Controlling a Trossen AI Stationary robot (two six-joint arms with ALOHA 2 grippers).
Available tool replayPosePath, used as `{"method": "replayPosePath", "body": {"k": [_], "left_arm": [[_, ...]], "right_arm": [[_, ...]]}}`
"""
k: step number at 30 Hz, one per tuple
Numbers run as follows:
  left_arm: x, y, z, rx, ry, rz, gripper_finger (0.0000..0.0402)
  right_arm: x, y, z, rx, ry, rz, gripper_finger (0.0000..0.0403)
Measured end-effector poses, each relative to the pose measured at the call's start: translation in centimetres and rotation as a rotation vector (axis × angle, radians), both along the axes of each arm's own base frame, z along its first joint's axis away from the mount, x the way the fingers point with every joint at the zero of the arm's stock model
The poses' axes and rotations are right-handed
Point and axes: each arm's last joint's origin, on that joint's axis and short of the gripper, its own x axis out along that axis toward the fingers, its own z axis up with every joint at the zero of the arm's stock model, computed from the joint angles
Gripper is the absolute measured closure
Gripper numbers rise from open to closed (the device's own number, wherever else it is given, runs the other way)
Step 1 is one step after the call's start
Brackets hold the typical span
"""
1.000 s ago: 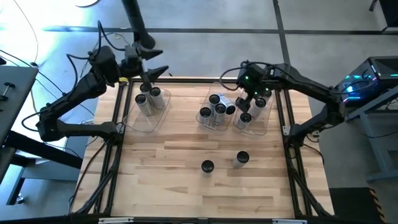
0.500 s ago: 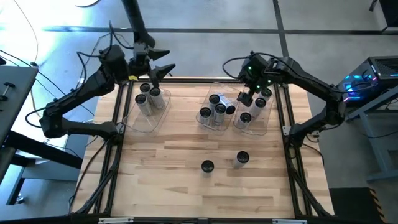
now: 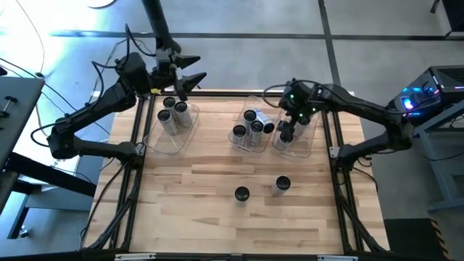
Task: Sort soda cans
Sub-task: Adjust the white-blue soda can in the top center transparent bin
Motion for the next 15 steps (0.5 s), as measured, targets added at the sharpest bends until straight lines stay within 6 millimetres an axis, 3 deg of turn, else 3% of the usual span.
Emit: {"method": "replayPosePath", "body": {"k": [15], "left_arm": [[-0.1, -0.1, 0.6, -0.045, -0.087, -0.012, 0.0055]], "right_arm": [[1.3, 0.2, -0.5, -0.11, -0.036, -0.008, 0.0006]]}}
